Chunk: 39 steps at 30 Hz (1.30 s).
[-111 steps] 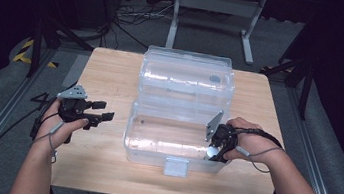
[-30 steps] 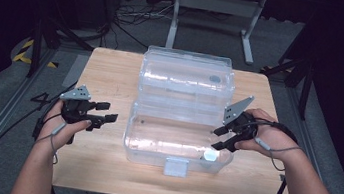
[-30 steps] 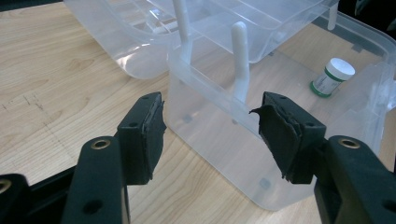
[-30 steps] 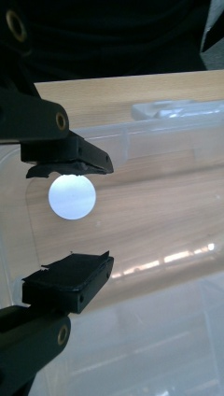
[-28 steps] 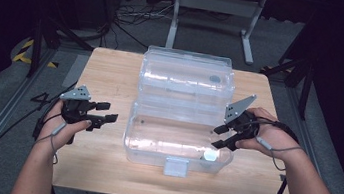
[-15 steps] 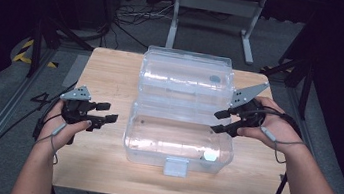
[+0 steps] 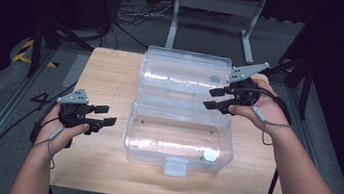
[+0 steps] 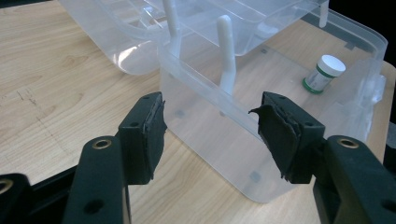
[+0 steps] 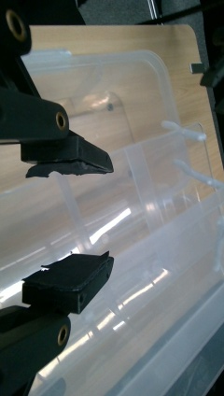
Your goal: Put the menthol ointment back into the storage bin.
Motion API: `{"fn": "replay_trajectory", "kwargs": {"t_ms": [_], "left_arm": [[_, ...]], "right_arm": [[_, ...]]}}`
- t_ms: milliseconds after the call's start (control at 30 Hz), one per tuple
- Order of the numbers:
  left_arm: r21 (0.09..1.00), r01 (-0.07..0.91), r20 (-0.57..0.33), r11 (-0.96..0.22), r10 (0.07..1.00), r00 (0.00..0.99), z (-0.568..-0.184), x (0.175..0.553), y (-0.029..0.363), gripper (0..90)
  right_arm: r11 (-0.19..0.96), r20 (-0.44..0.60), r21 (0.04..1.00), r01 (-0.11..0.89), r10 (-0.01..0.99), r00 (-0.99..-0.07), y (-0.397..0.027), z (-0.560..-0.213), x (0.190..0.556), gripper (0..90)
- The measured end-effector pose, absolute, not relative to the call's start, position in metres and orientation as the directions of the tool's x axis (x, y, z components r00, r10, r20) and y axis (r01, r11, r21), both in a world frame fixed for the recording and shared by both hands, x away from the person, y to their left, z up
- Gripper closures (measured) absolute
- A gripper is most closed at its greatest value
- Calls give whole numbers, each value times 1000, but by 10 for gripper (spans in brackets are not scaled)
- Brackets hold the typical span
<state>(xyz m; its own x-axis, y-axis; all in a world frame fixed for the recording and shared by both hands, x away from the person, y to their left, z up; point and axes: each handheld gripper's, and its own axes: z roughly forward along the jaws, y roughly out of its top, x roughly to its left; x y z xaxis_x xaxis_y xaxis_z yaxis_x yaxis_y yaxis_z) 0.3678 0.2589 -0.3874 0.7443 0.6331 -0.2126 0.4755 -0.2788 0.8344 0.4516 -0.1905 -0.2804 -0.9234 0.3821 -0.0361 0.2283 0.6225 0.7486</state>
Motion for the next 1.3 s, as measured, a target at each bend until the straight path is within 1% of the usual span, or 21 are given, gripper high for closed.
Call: {"fn": "replay_trajectory", "kwargs": {"t_ms": [200,333,533,700,867,1000,1100,1267,1300], "left_arm": [[839,470,-211,-274,632,745,-387,359,259,418],[841,466,-209,-275,629,748,-386,355,258,418],[842,464,-207,-276,630,749,-386,352,258,418],[842,463,-207,-277,627,751,-386,353,258,418],[844,457,-204,-281,620,758,-385,354,256,418],[845,453,-205,-284,610,765,-384,355,253,418],[846,448,-202,-289,604,771,-384,355,250,419],[848,447,-207,-286,598,775,-383,354,248,420],[849,442,-203,-289,595,778,-382,354,248,420]], "right_arm": [[613,-36,755,234,395,-918,-179,-282,466,476],[587,-38,777,228,406,-913,-172,-282,477,475],[573,-35,789,222,402,-915,-161,-287,492,476],[577,-16,782,234,394,-919,-154,-295,502,476],[587,-5,772,243,387,-922,-150,-300,507,500],[616,-6,750,239,367,-930,-145,-304,509,549],[642,-7,729,238,354,-935,-142,-307,509,603],[647,-16,727,229,349,-937,-140,-306,505,732],[644,-18,730,230,354,-935,-139,-306,505,745]]}}
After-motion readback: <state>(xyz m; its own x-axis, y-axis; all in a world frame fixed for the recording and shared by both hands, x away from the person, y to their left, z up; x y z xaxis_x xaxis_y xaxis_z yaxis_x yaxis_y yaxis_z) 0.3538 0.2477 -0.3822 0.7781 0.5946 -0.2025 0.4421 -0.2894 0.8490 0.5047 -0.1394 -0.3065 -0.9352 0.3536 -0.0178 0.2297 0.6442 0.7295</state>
